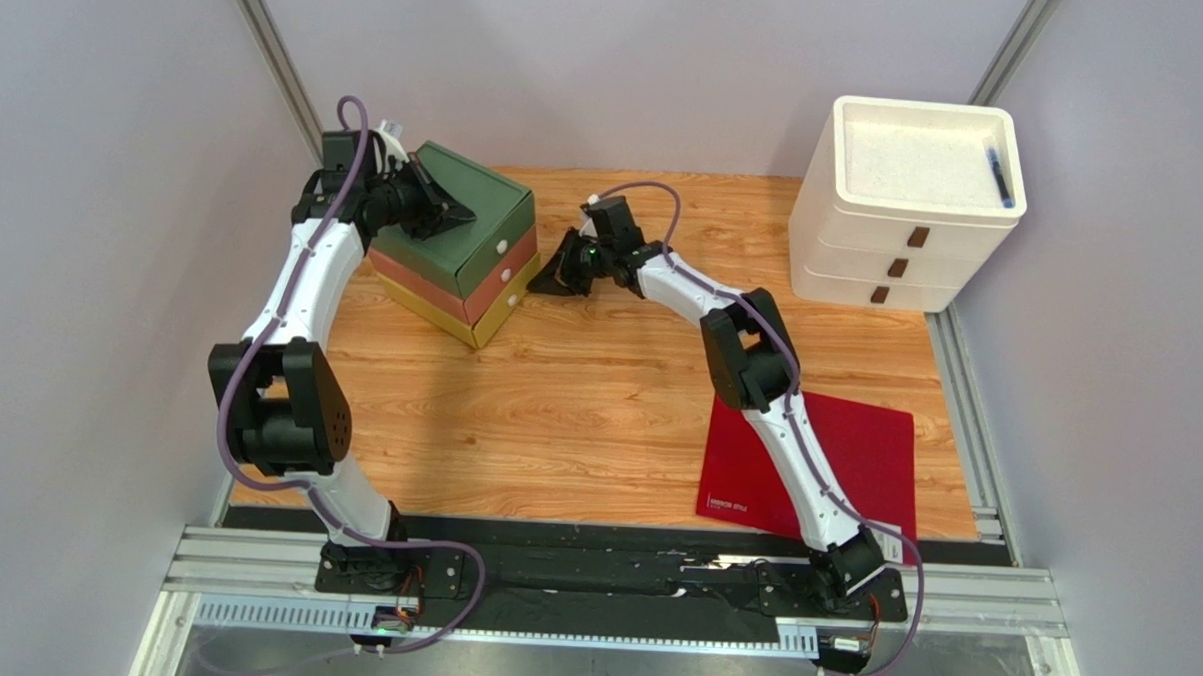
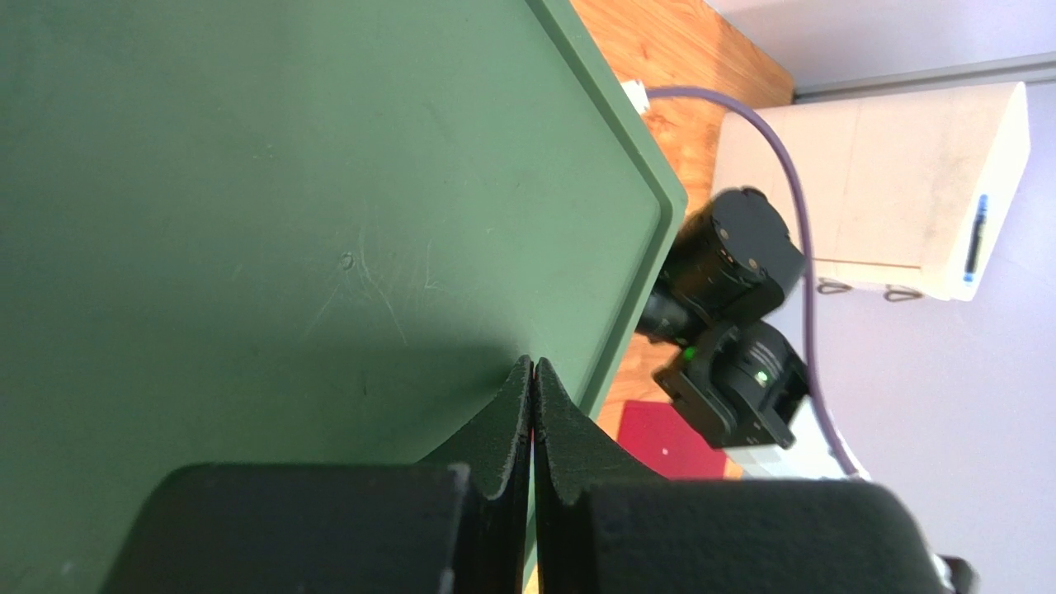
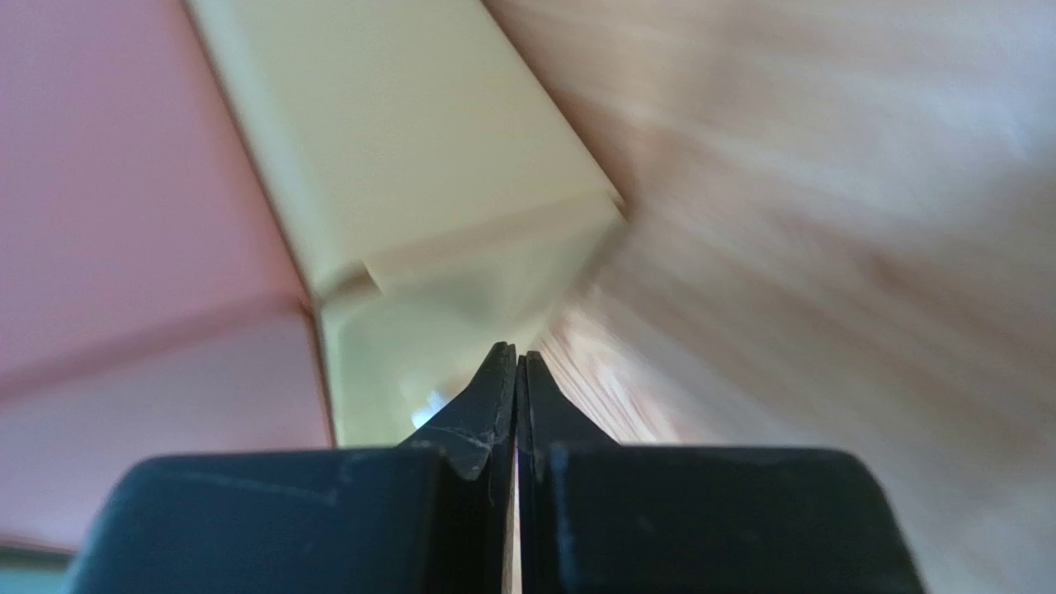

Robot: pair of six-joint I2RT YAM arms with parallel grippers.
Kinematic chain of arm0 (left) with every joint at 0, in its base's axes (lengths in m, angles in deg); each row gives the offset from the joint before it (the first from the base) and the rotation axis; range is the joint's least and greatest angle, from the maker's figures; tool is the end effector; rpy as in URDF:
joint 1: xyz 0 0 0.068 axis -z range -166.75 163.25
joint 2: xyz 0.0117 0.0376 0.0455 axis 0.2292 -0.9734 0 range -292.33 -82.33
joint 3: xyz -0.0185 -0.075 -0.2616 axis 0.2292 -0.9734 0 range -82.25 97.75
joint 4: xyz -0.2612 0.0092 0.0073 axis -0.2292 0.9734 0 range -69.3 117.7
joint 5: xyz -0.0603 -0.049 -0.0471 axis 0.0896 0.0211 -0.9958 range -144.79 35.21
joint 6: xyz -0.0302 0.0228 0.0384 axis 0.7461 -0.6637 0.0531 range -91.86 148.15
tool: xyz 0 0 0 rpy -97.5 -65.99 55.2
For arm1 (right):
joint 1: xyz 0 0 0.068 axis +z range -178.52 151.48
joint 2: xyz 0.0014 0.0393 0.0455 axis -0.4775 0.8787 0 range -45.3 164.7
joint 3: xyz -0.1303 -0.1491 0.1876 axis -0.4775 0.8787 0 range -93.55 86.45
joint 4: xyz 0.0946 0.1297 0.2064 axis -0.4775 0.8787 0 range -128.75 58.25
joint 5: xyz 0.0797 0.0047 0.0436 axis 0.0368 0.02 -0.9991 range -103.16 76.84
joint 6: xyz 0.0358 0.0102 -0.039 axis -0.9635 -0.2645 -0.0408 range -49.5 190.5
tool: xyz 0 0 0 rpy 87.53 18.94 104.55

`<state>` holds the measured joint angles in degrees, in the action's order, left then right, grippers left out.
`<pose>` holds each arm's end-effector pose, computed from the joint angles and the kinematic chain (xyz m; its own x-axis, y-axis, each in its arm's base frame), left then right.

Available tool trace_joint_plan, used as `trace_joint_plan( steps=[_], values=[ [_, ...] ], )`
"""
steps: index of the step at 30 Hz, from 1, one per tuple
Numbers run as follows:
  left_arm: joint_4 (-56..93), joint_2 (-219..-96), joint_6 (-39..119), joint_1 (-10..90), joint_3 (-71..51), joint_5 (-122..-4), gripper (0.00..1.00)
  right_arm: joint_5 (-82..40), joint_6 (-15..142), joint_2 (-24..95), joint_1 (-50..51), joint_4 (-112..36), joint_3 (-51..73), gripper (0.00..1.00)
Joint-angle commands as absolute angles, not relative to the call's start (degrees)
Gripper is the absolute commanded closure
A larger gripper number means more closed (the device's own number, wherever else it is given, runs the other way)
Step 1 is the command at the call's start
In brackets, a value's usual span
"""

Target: Organize the makeup

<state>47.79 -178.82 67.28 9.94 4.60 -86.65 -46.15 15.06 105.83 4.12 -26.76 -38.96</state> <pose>0.3854 0.0036 0.3316 -0.6987 -0.5773 -0.4225 -0.0872 0.6549 -0.7507 0.4781 0.3292 0.1251 -0.9635 0.2031 -0.1745 -0.0383 0.5406 0.8404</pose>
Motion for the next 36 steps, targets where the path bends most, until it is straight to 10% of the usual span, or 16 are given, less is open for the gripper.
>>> trace_joint_plan(
  steps=[1, 14, 20, 21, 24, 36],
  values=[
    [47.9, -173.3, 64.3, 10.3, 5.9, -83.8, 1.0, -42.7, 18.5, 92.1, 3.2, -32.3, -30.1, 1.0],
    [38.9, -154.1, 61.6, 14.8, -3.3, -84.4, 0.8, -29.6, 45.3, 52.6, -0.8, -16.7, -3.7, 0.87],
    [49.1, -147.3, 55.8, 17.4, -9.1, -87.6, 0.31, -18.5, 52.0, 34.4, -0.9, -9.5, 14.3, 0.32],
    [50.0, -144.9, 55.7, 17.4, -11.8, -87.7, 0.01, -17.0, 52.1, 32.0, -0.9, -8.6, 16.5, 0.27],
    [57.8, -141.4, 54.3, 17.6, -15.7, -87.2, 0.01, -15.1, 51.5, 24.0, -0.9, -5.0, 23.7, 0.0],
    [76.3, -132.2, 49.1, 17.6, -27.3, -83.1, 0.0, -13.9, 44.0, 4.5, -0.9, 4.5, 40.7, 0.0]
  ],
)
